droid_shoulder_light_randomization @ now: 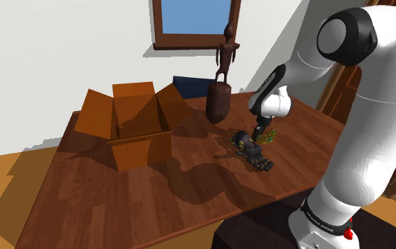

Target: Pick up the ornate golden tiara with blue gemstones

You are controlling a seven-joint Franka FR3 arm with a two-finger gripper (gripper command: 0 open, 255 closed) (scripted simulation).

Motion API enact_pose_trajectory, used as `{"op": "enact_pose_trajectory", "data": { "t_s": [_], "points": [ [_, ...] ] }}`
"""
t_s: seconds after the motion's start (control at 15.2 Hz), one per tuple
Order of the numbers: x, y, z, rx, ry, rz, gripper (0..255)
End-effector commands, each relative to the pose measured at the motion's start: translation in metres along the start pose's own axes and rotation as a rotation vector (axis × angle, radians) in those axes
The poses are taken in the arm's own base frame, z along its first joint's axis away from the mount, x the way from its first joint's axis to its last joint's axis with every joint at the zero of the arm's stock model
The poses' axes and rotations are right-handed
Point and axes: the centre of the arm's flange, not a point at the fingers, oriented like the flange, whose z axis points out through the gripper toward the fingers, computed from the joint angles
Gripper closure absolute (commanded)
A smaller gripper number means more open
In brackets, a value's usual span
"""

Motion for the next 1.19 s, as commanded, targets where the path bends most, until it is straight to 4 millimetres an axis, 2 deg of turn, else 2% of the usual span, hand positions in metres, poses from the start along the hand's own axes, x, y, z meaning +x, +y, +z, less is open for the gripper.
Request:
{"op": "enact_pose_trajectory", "data": {
  "t_s": [0.0, 0.07, 0.13, 0.73, 1.12],
  "points": [
    [-0.001, -0.001, 0.011, 0.001, -0.003, 0.000, 0],
    [-0.001, -0.001, 0.011, 0.001, -0.003, 0.000, 0],
    [-0.002, 0.000, 0.010, 0.001, -0.002, 0.000, 255],
    [-0.001, -0.001, 0.011, 0.001, -0.003, 0.000, 255],
    [0.001, 0.000, -0.021, 0.001, -0.003, 0.000, 255]
  ]
}}
